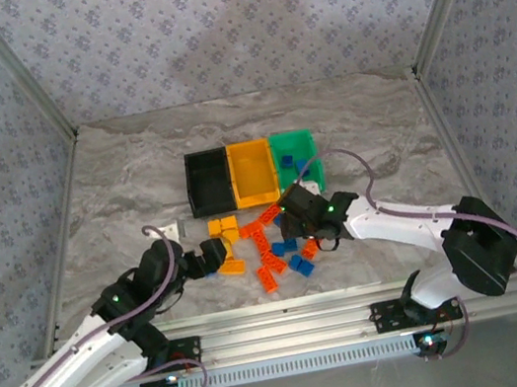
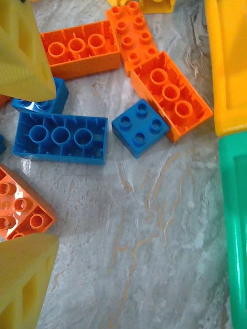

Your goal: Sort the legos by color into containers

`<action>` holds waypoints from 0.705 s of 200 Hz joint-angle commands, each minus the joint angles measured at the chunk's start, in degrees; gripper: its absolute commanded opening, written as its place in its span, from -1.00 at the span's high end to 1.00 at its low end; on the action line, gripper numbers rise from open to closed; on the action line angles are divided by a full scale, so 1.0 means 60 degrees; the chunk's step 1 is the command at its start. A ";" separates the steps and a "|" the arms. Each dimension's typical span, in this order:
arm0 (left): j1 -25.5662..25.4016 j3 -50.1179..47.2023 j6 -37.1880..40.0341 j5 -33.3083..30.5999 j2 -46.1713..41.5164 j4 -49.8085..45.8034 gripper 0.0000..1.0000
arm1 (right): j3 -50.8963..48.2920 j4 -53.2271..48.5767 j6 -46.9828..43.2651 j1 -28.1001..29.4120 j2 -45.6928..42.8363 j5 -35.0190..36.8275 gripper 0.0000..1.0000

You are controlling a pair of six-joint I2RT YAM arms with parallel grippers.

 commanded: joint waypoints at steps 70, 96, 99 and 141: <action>0.0171 -0.0454 -0.0572 -0.0133 -0.0196 -0.0210 -0.99 | -0.0509 -0.0891 0.5016 0.0175 0.0444 0.0529 -0.39; 0.0227 -0.0517 -0.0542 -0.0130 -0.0405 -0.0311 -0.99 | -0.0494 -0.0693 0.5250 0.0178 0.0929 0.0147 -0.38; 0.0225 -0.0533 -0.0540 -0.0133 -0.0434 -0.0313 -0.99 | -0.0475 -0.0687 0.5261 0.0189 0.0969 0.0115 -0.37; 0.0332 -0.0704 -0.0604 -0.0119 -0.0660 -0.0210 -0.99 | -0.0684 -0.0755 0.5560 0.0331 0.1395 -0.0332 -0.25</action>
